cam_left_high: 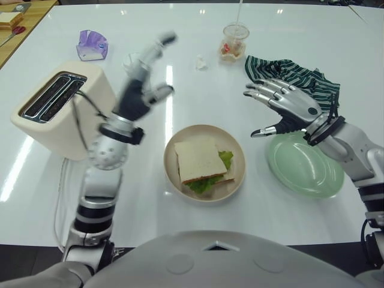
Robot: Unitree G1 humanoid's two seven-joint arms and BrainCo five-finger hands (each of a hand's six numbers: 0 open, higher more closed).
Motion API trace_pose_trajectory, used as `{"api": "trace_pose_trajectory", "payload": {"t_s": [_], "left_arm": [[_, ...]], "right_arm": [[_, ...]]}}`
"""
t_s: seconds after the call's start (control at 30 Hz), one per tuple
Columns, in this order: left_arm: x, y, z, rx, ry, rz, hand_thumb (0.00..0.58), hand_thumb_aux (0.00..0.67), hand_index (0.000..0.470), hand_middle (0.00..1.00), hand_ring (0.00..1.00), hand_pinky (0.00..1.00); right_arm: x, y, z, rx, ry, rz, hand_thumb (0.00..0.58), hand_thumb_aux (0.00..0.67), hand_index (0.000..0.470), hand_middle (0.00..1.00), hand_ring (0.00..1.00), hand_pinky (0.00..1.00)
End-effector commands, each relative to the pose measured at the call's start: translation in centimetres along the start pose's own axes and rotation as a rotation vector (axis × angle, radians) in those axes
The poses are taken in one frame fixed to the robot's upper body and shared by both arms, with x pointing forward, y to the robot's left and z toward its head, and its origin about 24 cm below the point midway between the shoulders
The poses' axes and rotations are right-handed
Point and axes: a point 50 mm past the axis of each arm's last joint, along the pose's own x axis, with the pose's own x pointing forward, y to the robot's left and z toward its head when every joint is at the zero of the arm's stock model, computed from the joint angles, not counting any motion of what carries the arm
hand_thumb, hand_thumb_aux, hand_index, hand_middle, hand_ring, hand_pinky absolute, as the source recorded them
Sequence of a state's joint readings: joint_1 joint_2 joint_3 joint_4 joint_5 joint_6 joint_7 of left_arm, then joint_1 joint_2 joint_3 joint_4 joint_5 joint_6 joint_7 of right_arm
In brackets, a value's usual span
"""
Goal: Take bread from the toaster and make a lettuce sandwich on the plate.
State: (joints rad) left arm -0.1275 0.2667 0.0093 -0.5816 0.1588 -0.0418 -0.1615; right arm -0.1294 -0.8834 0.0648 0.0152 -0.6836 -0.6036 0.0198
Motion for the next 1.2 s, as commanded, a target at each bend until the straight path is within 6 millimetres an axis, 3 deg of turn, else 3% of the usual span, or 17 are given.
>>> {"api": "trace_pose_trajectory", "payload": {"t_s": [0.03, 0.1, 0.23, 0.4, 0.43, 0.47, 0.5, 0.53, 0.57, 0.6, 0.63, 0.67, 0.7, 1.07, 1.2], "left_arm": [[-1.3, 3.4, 1.6, 0.055, -0.034, -0.082, 0.580, 0.670, 0.470, 1.00, 1.00, 1.00], [-3.0, 3.3, 1.0, 0.042, 0.034, -0.279, 0.580, 0.670, 0.470, 1.00, 1.00, 1.00], [-9.3, 2.4, -1.4, 0.020, 0.260, -0.742, 0.580, 0.670, 0.470, 1.00, 1.00, 1.00], [-13.0, 1.6, -3.0, -0.059, 0.365, -0.925, 0.580, 0.670, 0.470, 1.00, 1.00, 1.00], [-13.3, 1.4, -3.1, -0.069, 0.370, -0.938, 0.580, 0.670, 0.470, 1.00, 1.00, 1.00], [-13.6, 1.2, -3.3, -0.072, 0.371, -0.950, 0.580, 0.670, 0.470, 1.00, 1.00, 1.00], [-13.7, 1.0, -3.5, -0.056, 0.376, -0.943, 0.580, 0.670, 0.470, 0.15, 0.15, 0.15], [-13.8, 0.9, -3.8, -0.037, 0.381, -0.939, 0.580, 0.670, 0.470, 0.00, 0.00, 0.00], [-14.0, 0.8, -4.0, -0.019, 0.388, -0.939, 0.580, 0.670, 0.470, 0.00, 0.00, 0.00], [-14.2, 0.5, -4.3, 0.000, 0.400, -0.947, 0.570, 0.583, 0.409, 0.00, 0.00, 0.00], [-14.5, 0.3, -4.5, 0.022, 0.408, -0.959, 0.491, 0.407, 0.286, 0.00, 0.00, 0.00], [-14.7, 0.1, -4.8, 0.047, 0.414, -0.966, 0.456, 0.360, 0.253, 0.00, 0.00, 0.00], [-14.7, -0.2, -5.0, 0.070, 0.413, -0.967, 0.000, 0.000, 0.000, 0.00, 0.00, 0.00], [-15.2, -2.5, -6.0, 0.140, 0.369, -0.971, 0.000, 0.000, 0.000, 0.00, 0.00, 0.00], [-15.6, -3.7, -6.0, 0.114, 0.355, -0.997, 0.000, 0.000, 0.000, 0.00, 0.00, 0.00]], "right_arm": [[-0.5, -0.5, 1.8, 0.176, -0.057, 0.002, 0.580, 0.670, 0.470, 1.00, 1.00, 1.00], [-1.1, -0.7, 2.9, 0.290, -0.085, 0.046, 0.580, 0.670, 0.470, 1.00, 1.00, 1.00], [-3.0, 0.3, 5.6, 0.525, -0.160, 0.273, 0.580, 0.670, 0.470, 1.00, 1.00, 1.00], [-2.5, -0.3, 6.4, 0.535, -0.207, 0.297, 0.580, 0.670, 0.470, 1.00, 1.00, 1.00], [-2.2, -0.3, 6.5, 0.522, -0.212, 0.289, 0.580, 0.670, 0.470, 0.97, 0.97, 0.97], [-1.9, -0.4, 6.5, 0.508, -0.216, 0.281, 0.580, 0.670, 0.470, 0.86, 0.86, 0.86], [-1.5, -0.4, 6.4, 0.484, -0.217, 0.279, 0.000, 0.000, 0.000, 0.00, 0.00, 0.00], [-1.1, -0.3, 6.4, 0.461, -0.222, 0.280, 0.000, 0.000, 0.000, 0.00, 0.00, 0.00], [-0.7, -0.2, 6.4, 0.440, -0.226, 0.281, 0.000, 0.000, 0.000, 0.00, 0.00, 0.00], [-0.3, 0.1, 6.6, 0.421, -0.234, 0.282, 0.000, 0.000, 0.000, 0.00, 0.00, 0.00], [0.0, 0.4, 6.7, 0.408, -0.243, 0.282, 0.000, 0.000, 0.000, 0.00, 0.00, 0.00], [0.4, 0.7, 7.0, 0.398, -0.254, 0.282, 0.000, 0.000, 0.000, 0.00, 0.00, 0.00], [0.7, 1.0, 7.2, 0.393, -0.266, 0.279, 0.000, 0.000, 0.000, 0.00, 0.00, 0.00], [3.2, 4.2, 9.8, 0.273, -0.406, 0.279, 0.000, 0.000, 0.000, 0.00, 0.00, 0.00], [4.7, 4.6, 10.2, 0.123, -0.441, 0.198, 0.000, 0.000, 0.000, 0.00, 0.00, 0.00]]}}
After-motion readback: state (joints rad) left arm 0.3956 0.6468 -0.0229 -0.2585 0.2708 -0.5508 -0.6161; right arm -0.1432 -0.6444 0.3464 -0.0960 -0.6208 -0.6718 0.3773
